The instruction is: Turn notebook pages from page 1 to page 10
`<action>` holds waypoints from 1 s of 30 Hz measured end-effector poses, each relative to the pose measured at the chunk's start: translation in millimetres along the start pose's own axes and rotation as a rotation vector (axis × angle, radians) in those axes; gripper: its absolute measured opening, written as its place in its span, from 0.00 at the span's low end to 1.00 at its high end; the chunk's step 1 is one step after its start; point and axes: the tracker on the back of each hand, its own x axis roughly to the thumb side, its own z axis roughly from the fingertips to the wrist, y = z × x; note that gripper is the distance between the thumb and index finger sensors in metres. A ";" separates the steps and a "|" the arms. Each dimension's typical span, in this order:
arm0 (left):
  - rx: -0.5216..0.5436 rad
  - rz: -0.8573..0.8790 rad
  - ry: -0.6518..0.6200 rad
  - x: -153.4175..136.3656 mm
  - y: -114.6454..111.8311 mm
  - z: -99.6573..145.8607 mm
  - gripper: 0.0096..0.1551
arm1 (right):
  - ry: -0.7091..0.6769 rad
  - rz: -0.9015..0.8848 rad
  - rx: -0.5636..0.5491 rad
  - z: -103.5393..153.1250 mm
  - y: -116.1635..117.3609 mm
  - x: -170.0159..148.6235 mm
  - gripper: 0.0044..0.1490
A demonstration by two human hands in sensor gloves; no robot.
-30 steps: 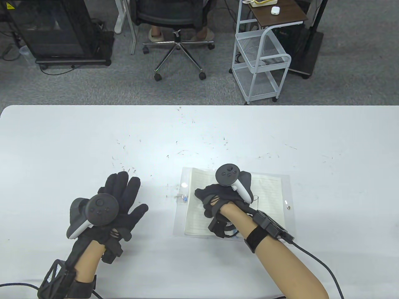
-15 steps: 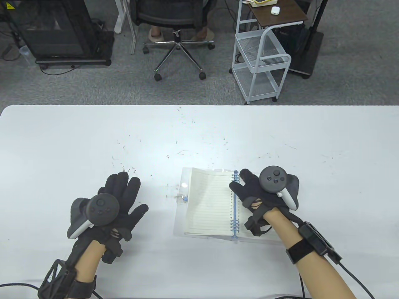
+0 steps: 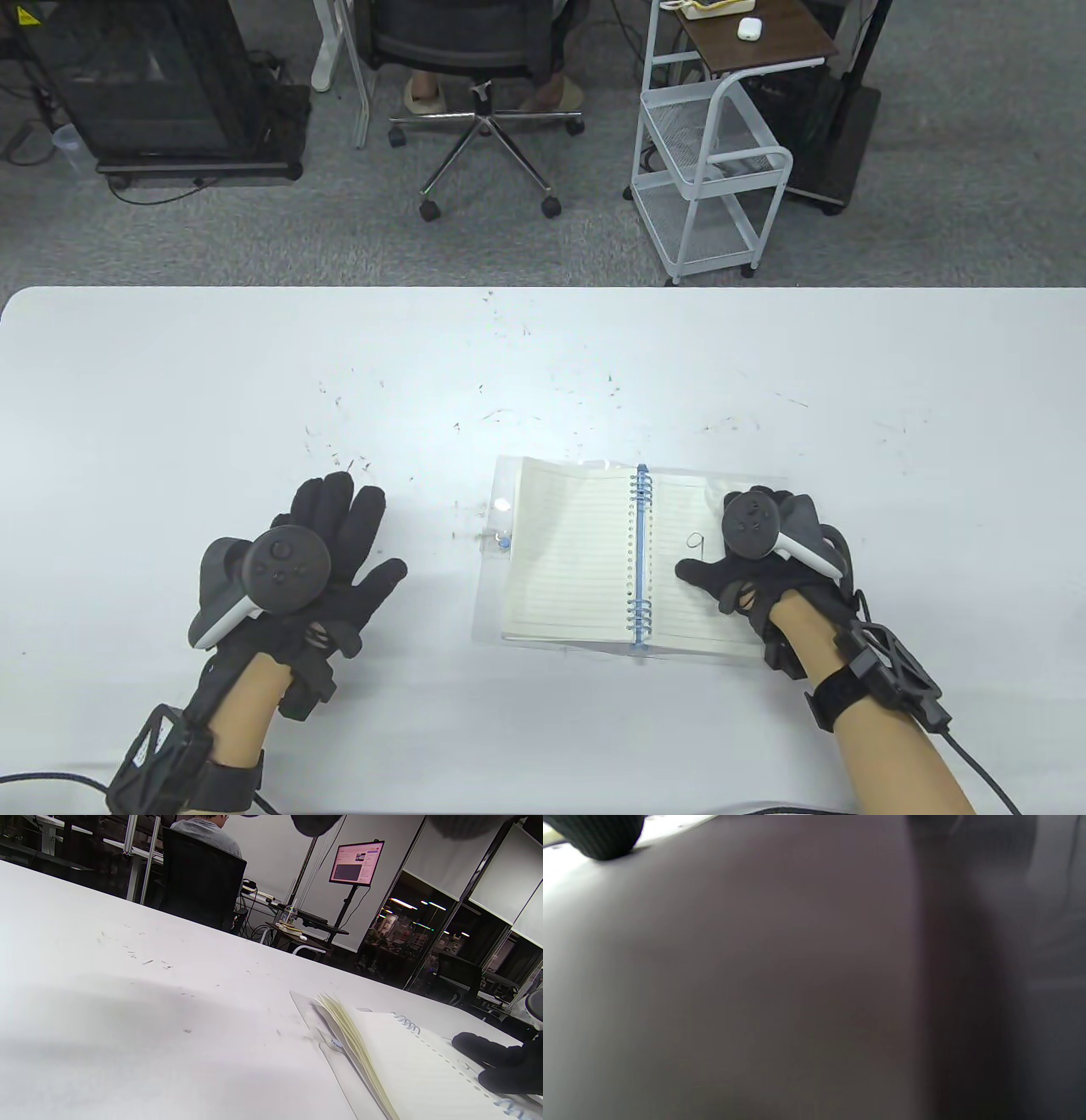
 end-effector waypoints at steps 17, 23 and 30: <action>0.004 0.002 -0.001 0.0 0.1 -0.1 0.51 | -0.125 -0.270 -0.198 20.5 -15.0 19.6 0.47; 0.008 0.004 -0.001 -0.9 -0.2 -0.1 0.51 | -0.150 -0.426 -0.193 25.8 -17.4 27.0 0.42; 0.012 0.006 0.000 -1.6 0.7 0.2 0.51 | -0.091 -0.924 -0.240 35.4 -22.5 20.8 0.49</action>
